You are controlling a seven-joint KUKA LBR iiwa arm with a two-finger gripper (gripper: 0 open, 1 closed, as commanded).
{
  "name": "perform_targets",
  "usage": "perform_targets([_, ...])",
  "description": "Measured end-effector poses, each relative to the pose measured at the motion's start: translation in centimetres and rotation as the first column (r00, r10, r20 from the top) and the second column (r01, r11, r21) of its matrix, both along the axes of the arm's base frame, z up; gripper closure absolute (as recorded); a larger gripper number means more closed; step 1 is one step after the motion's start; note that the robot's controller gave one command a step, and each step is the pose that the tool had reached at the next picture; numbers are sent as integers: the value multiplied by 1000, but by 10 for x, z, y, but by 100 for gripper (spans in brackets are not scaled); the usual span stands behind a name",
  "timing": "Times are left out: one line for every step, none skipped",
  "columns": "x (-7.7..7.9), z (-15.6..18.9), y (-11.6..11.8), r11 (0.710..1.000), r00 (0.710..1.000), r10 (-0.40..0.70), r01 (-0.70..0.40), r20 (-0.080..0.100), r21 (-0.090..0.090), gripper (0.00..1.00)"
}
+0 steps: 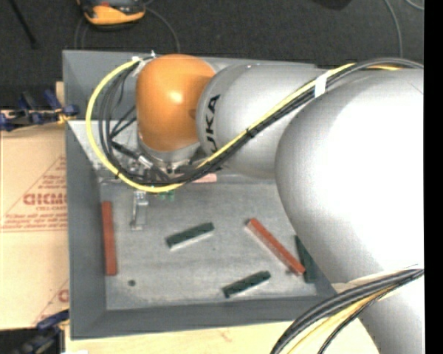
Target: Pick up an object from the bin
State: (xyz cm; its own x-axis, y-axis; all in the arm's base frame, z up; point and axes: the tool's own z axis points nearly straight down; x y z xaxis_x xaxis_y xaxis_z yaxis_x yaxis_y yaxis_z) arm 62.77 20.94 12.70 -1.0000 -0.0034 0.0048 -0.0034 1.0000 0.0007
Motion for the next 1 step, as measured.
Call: perform_targets([2,5,0,1000,1000,-3,3,8,2,0])
